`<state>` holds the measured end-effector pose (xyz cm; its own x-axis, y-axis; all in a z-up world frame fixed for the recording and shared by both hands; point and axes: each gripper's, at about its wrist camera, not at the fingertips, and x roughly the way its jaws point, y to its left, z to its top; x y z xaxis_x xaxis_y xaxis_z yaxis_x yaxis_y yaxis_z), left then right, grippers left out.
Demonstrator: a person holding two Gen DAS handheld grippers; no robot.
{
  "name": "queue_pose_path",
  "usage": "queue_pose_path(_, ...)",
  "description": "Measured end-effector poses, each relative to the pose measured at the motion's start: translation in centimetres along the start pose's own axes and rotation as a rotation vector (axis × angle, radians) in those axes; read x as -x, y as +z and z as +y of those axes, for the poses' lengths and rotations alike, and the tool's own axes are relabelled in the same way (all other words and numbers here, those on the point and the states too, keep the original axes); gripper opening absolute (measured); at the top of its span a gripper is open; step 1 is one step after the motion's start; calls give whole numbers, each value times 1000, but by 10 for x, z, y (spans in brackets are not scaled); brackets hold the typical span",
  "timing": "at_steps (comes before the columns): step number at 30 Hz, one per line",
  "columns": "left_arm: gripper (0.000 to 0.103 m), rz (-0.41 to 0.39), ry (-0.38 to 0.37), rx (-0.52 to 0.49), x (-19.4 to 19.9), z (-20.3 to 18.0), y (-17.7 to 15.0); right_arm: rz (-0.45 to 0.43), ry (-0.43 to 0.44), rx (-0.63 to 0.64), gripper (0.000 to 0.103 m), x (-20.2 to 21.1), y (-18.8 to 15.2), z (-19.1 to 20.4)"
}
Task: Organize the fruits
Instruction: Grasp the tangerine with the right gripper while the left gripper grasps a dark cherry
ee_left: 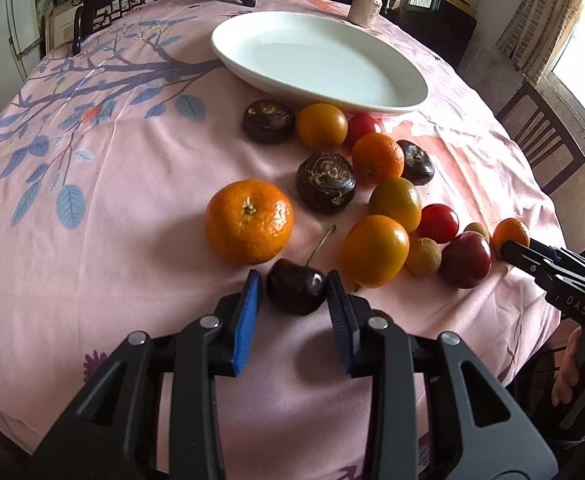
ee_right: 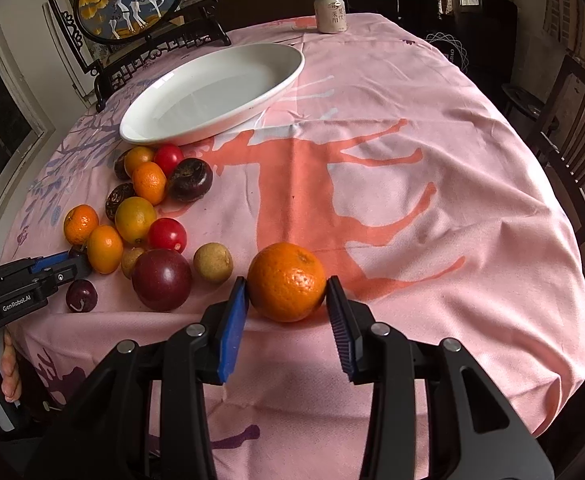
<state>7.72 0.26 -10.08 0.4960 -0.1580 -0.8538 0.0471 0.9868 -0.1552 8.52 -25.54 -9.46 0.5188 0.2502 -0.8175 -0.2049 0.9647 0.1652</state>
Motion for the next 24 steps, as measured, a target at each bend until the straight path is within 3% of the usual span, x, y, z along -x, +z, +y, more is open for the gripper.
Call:
queue_pose_path(15, 30, -136, -23, -38, 51, -5, 7, -55, -8, 57, 39, 11, 15, 20)
queue_pose_path(19, 30, -148, -13, -47, 55, -4, 28, -64, 19, 97, 39, 10, 35, 34)
queue_pose_path(24, 30, -177, 29, -44, 53, -3, 86, -117, 31, 157, 39, 15, 84, 53)
